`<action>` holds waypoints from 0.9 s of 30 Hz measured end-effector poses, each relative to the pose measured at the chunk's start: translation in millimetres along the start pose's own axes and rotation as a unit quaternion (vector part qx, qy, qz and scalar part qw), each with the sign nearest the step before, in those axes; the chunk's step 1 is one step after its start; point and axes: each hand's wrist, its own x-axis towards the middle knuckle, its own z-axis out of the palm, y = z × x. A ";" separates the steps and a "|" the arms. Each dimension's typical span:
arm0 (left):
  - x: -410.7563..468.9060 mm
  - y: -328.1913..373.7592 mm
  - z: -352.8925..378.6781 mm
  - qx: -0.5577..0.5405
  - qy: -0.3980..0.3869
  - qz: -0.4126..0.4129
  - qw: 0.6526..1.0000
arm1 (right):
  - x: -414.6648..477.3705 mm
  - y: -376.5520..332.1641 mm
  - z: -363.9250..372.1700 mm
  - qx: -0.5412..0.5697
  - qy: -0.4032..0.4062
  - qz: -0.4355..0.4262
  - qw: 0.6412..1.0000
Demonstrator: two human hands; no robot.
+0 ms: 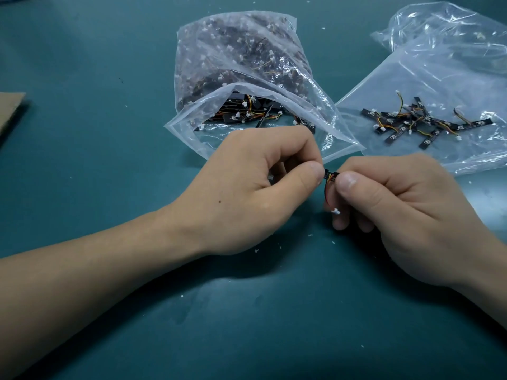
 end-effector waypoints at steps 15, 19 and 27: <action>-1.3 1.7 -1.2 -0.002 0.004 0.012 1.000 | 0.0 0.0 0.1 -0.036 -0.001 -0.011 0.999; -1.3 1.3 -1.7 -0.005 0.007 0.010 1.000 | -0.1 -0.5 -0.1 -0.021 -0.003 -0.013 1.000; -1.5 0.7 -1.5 0.007 0.006 0.007 1.000 | 0.1 -0.9 -0.2 -0.014 -0.002 -0.012 1.000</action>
